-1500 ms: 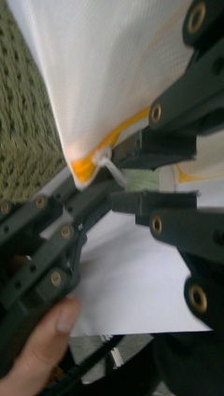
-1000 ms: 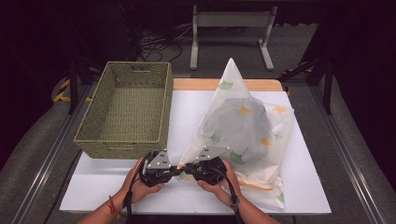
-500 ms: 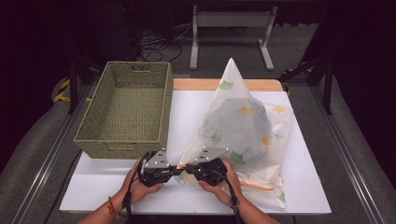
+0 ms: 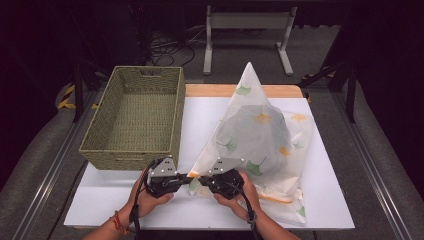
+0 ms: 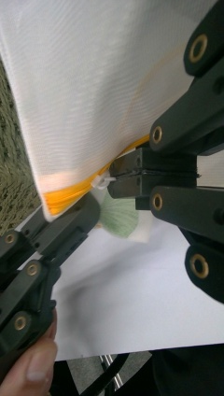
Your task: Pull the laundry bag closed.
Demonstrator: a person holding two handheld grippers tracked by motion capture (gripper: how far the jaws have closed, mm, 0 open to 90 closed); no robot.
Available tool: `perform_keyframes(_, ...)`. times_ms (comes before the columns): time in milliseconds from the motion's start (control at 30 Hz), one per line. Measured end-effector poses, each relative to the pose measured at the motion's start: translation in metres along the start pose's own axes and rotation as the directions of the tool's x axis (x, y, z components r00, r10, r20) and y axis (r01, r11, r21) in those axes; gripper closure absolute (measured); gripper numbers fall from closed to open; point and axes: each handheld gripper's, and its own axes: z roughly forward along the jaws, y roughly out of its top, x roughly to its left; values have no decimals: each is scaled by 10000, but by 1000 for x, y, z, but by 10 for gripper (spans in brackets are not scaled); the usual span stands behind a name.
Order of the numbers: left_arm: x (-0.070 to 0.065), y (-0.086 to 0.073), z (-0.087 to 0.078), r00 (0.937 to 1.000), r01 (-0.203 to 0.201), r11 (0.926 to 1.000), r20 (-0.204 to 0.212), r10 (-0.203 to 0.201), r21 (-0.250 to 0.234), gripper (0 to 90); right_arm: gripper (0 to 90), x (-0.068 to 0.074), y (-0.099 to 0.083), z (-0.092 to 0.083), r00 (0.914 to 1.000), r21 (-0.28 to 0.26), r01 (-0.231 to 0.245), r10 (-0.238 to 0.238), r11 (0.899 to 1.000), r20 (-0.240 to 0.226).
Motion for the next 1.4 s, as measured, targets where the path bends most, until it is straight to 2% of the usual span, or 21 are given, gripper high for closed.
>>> perform_keyframes(267,3,0,-5,9996,73,9999,-273,-75,-71,871,900,-2,-2,-3,10000,233,-14,13,9997,25)
perform_keyframes(533,3,-1,-9,9984,247,9996,-506,-252,-95,873,900,-4,-7,-12,9994,564,128,-146,9983,312)
perform_keyframes(833,5,-6,-17,9962,347,9993,-796,-354,-100,873,900,-11,-24,-38,9967,1065,118,-202,9942,782)
perform_keyframes(933,6,-10,-21,9948,524,9986,-868,-530,-92,873,900,-14,-30,-47,9958,1163,56,-162,9932,906)
perform_keyframes(1167,9,-18,-28,9914,597,9982,-1167,-591,18,873,900,-16,-45,-62,9948,1457,-56,-93,9893,1013)
perform_keyframes(1400,13,-25,-35,9871,780,9969,-1406,-766,42,873,900,-18,-54,-77,9940,1491,-162,-2,9887,1094)
